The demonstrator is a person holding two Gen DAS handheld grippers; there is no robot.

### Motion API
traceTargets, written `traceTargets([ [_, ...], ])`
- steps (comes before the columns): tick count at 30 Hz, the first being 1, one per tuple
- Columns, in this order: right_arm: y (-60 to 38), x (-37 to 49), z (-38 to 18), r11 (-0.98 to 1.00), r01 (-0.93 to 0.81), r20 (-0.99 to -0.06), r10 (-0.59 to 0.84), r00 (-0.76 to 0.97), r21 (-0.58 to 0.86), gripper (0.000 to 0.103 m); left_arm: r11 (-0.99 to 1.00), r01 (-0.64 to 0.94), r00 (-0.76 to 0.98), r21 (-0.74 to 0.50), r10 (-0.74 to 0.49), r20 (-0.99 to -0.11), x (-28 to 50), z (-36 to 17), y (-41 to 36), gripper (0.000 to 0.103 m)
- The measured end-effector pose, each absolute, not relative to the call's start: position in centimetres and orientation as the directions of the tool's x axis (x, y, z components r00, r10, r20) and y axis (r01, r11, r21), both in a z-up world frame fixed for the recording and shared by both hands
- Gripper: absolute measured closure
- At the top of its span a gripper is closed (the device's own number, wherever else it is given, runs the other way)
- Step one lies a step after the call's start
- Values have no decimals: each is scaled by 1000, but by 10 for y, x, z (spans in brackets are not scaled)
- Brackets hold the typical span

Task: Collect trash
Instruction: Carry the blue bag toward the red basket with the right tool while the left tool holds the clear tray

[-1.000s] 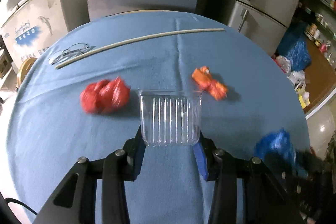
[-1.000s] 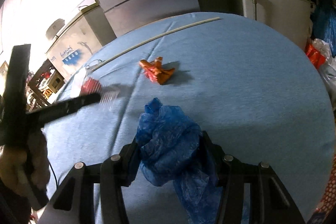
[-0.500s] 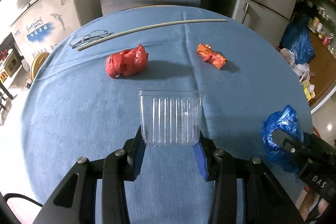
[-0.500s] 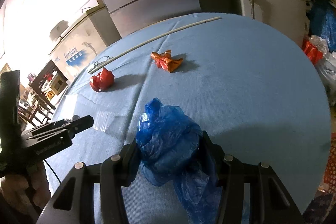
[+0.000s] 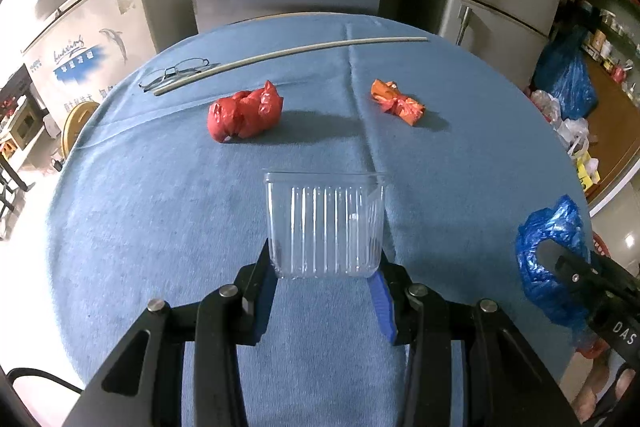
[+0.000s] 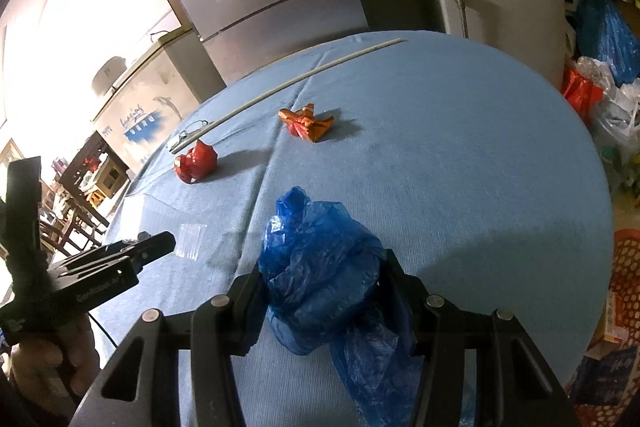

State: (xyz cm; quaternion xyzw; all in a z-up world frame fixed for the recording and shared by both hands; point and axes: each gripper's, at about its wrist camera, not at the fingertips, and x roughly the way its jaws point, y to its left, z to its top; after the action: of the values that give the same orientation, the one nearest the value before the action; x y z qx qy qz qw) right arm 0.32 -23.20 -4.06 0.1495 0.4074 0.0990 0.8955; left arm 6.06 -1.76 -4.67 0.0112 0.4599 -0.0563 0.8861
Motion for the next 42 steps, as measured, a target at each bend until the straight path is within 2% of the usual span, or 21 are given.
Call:
traceTargets([
  [27,-268,-26,-29,917,-5,-653,287,701,398,48,983,183,578,7,-102,-810,43,-38,-56,59],
  [42,-344,-66,-20,899,153,-636,163,755,411,48,951,309,572,26,-164,-803,32,-31,-115,59],
])
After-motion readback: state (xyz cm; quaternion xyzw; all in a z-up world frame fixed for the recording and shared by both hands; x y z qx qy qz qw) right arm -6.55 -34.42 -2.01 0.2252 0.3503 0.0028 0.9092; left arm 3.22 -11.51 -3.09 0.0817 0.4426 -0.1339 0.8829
